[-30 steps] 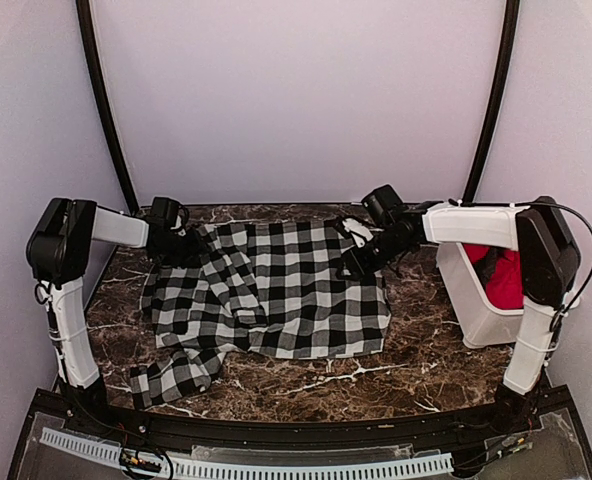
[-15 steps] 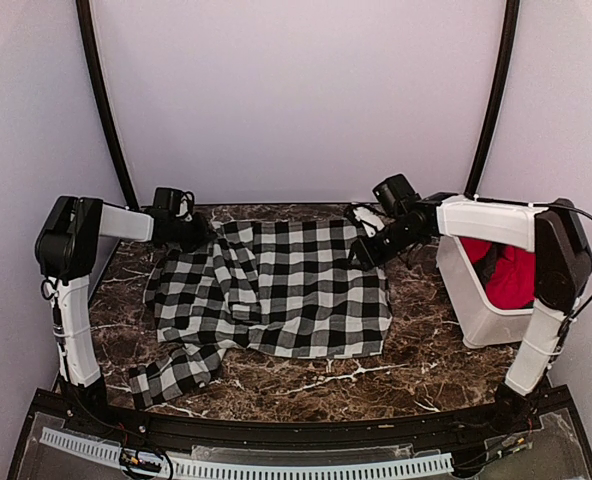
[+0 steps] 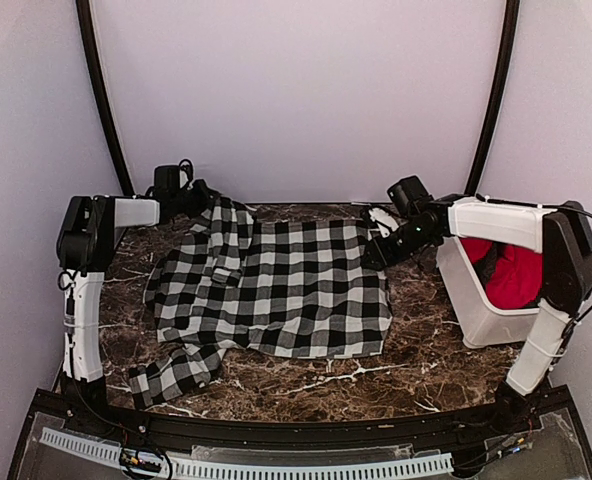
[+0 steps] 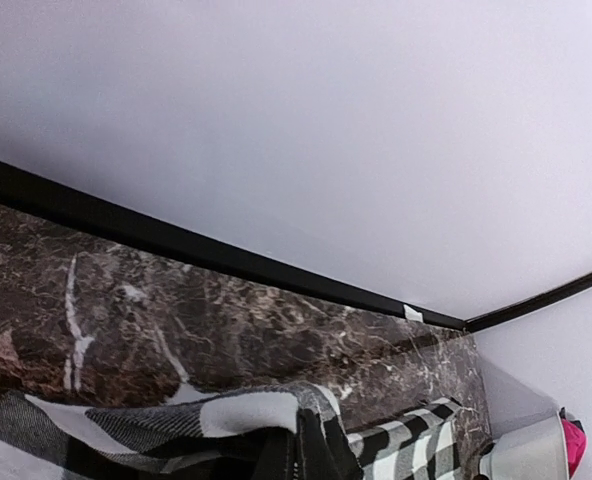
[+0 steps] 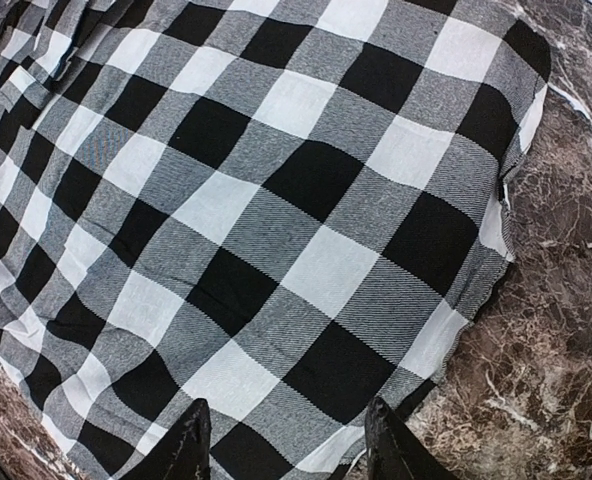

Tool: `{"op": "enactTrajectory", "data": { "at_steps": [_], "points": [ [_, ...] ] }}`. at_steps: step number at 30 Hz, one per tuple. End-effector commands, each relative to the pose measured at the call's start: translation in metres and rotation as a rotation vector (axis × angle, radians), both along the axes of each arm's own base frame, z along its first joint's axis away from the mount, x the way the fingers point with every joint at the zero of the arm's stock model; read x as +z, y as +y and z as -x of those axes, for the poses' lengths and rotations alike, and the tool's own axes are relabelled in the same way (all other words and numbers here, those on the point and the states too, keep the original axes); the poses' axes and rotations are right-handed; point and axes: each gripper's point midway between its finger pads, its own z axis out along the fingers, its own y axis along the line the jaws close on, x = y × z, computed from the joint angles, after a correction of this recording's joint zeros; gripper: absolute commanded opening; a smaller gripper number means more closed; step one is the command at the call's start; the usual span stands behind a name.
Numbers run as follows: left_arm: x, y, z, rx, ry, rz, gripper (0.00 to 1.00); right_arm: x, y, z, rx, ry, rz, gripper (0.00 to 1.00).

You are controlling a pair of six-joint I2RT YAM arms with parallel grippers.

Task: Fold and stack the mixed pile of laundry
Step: Adjust the flattened shirt at the center of the board.

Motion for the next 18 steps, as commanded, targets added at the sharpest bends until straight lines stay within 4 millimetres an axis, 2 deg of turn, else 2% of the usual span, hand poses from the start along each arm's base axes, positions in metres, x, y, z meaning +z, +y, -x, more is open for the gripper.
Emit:
{"op": "enactTrajectory", "data": {
  "at_steps": [1, 2, 3, 4, 5, 6, 7, 8, 10, 11, 12, 14, 15, 16, 17, 18],
  "points": [
    [-0.006, 0.003, -0.022, -0.007, -0.018, 0.009, 0.00, -0.006, -0.001, -0.025, -0.055, -0.013, -0.006, 0.49],
    [-0.022, 0.004, -0.024, -0.009, 0.016, 0.002, 0.00, -0.005, 0.001, -0.029, -0.056, -0.015, -0.013, 0.49],
    [-0.023, 0.003, -0.026, -0.011, 0.022, 0.000, 0.02, -0.005, 0.004, -0.032, -0.056, -0.010, -0.020, 0.49],
    [-0.034, 0.004, -0.027, -0.012, 0.040, -0.007, 0.04, -0.004, 0.007, -0.033, -0.052, -0.006, -0.029, 0.49],
    [-0.036, 0.005, -0.026, -0.014, 0.052, -0.011, 0.14, -0.003, 0.009, -0.032, -0.049, -0.001, -0.037, 0.49],
    [-0.036, 0.006, -0.024, -0.023, 0.062, -0.007, 0.19, 0.000, 0.010, -0.031, -0.046, 0.002, -0.045, 0.49],
    [-0.033, 0.007, -0.020, -0.029, 0.072, -0.010, 0.29, 0.002, 0.009, -0.028, -0.044, 0.004, -0.052, 0.50],
    [-0.028, 0.010, -0.017, -0.031, 0.073, -0.013, 0.34, 0.005, 0.009, -0.023, -0.037, 0.007, -0.062, 0.51],
    [-0.010, 0.016, -0.004, -0.023, 0.061, -0.049, 0.53, 0.010, 0.009, -0.006, -0.010, 0.024, -0.082, 0.52],
    [0.004, 0.020, 0.010, -0.021, 0.067, -0.078, 0.58, 0.010, 0.008, 0.003, -0.001, 0.032, -0.077, 0.53],
    [0.011, 0.024, 0.016, -0.005, 0.071, -0.099, 0.72, 0.010, 0.006, 0.012, 0.004, 0.039, -0.067, 0.54],
    [0.027, 0.032, 0.044, 0.009, 0.103, -0.142, 0.82, 0.012, 0.006, 0.032, 0.024, 0.062, -0.068, 0.56],
    [0.033, 0.038, 0.067, 0.030, 0.132, -0.171, 0.84, 0.013, 0.009, 0.044, 0.039, 0.072, -0.078, 0.57],
    [0.034, 0.039, 0.079, 0.041, 0.149, -0.185, 0.85, 0.014, 0.016, 0.056, 0.064, 0.083, -0.093, 0.59],
    [0.035, 0.044, 0.104, 0.062, 0.187, -0.205, 0.86, 0.014, 0.022, 0.068, 0.086, 0.092, -0.098, 0.60],
    [0.035, 0.042, 0.119, 0.058, 0.204, -0.210, 0.86, 0.014, 0.028, 0.078, 0.108, 0.096, -0.091, 0.61]
  ]
}}
